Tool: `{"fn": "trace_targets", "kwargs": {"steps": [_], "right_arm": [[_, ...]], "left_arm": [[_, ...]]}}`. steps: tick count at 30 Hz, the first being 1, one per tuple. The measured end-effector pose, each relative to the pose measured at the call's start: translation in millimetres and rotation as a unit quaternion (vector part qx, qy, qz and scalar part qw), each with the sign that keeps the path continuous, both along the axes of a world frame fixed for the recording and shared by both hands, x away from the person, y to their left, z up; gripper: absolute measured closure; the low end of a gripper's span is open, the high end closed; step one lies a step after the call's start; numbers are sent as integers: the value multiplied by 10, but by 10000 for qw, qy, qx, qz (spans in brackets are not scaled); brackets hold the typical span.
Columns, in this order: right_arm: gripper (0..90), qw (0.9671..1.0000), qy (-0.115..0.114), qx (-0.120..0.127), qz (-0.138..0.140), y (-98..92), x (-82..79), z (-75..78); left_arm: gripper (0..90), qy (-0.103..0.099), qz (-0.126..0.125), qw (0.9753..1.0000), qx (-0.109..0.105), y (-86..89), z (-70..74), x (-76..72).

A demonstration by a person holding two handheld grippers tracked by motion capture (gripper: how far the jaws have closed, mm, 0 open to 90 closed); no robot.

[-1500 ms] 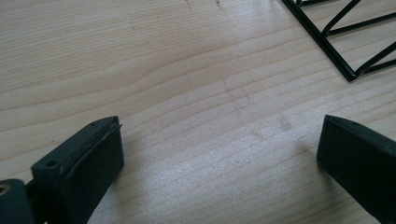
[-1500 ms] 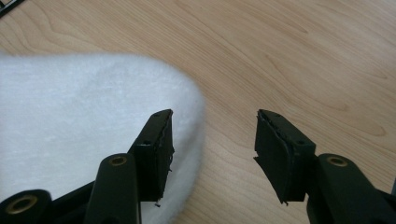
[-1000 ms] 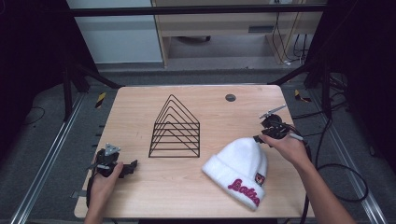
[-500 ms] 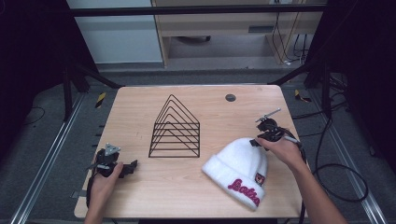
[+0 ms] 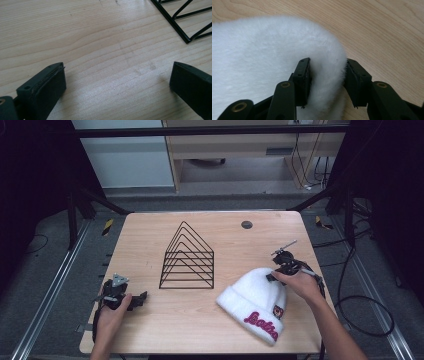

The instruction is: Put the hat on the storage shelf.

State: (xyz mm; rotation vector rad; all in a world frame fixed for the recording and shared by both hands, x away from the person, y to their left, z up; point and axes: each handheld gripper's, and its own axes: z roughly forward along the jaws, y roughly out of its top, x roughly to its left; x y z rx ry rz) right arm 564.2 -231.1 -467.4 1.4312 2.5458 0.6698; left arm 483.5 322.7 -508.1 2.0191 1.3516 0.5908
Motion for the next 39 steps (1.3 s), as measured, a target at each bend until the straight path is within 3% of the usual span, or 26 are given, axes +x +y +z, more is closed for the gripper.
{"fn": "trace_targets", "kwargs": {"steps": [12, 25, 31, 37, 39], "right_arm": [[642, 10000, 94, 11, 26, 1, -12, -44], [778, 9998, 73, 57, 178, 1, -28, -51], [809, 9997, -119, 83, 181, -6, -76, -34], [821, 9979, -574, 96, 293, 5, -210, 173], [825, 9949, -898, 42, 453, 35, -308, 314]], "left_arm": [[0, -1, 1, 10000, 1, 0, 0, 0], [0, -2, 1, 10000, 3, 0, 0, 0], [0, 0, 0, 10000, 2, 0, 0, 0], [0, 0, 1, 10000, 2, 0, 0, 0], [0, 0, 2, 10000, 1, 0, 0, 0]]}}
